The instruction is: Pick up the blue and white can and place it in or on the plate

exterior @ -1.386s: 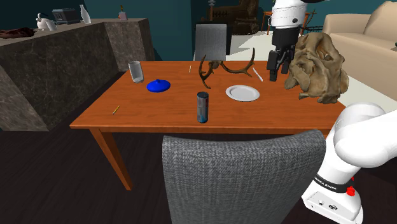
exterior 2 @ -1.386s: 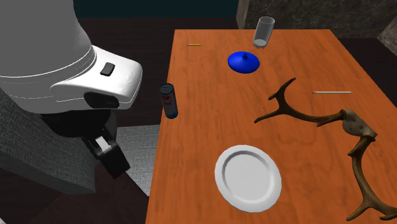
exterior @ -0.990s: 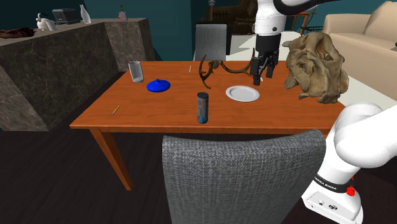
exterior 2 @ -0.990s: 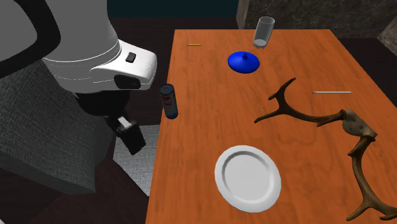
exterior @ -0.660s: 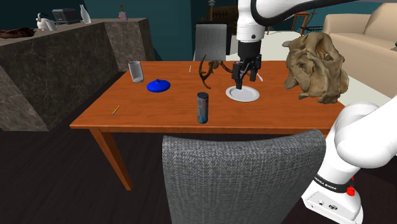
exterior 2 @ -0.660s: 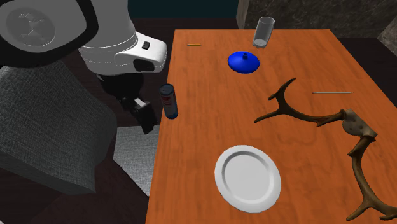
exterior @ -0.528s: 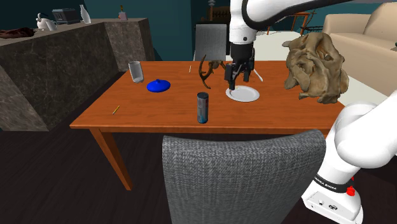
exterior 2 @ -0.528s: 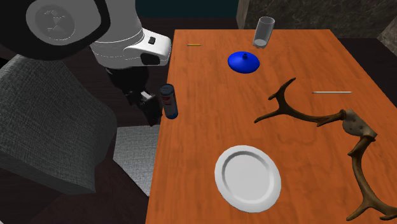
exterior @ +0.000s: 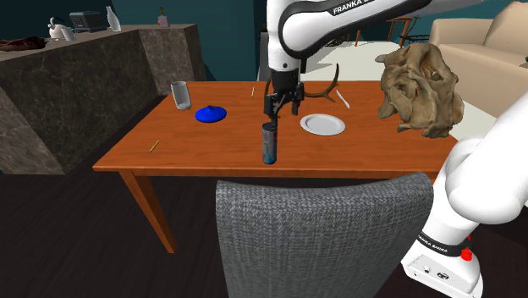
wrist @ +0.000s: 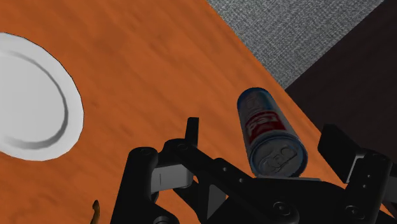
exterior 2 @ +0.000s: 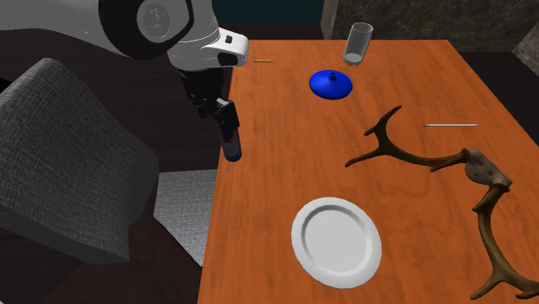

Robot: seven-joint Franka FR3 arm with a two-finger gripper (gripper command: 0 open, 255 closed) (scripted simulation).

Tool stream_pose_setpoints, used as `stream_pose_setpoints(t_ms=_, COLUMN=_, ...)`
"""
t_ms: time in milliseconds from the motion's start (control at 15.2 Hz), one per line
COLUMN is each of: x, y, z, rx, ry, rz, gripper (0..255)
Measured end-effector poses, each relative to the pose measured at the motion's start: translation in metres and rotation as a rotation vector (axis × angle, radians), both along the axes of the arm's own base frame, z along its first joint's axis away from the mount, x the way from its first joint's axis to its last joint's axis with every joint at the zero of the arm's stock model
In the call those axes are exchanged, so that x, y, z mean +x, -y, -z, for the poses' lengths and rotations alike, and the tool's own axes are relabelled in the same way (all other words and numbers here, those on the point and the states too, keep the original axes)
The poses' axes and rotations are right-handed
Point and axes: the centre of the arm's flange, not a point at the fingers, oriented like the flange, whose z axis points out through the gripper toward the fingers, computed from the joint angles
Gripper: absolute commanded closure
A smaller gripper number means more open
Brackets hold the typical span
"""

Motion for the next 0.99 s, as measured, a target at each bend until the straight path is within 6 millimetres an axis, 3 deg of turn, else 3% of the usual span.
stream_pose_setpoints(t_ms=198, x=0.033, y=-0.019, z=0.013, rx=-0.008, ry=0.018, rz=0.003, gripper=0)
stream_pose_setpoints(t_ms=330, x=0.042, y=-0.024, z=0.020, rx=-0.010, ry=0.022, rz=0.005, gripper=0)
stream_pose_setpoints(t_ms=726, x=0.047, y=-0.023, z=0.052, rx=-0.011, ry=0.025, rz=0.006, gripper=0)
stream_pose_setpoints(t_ms=990, x=0.046, y=-0.023, z=0.058, rx=-0.011, ry=0.025, rz=0.006, gripper=0)
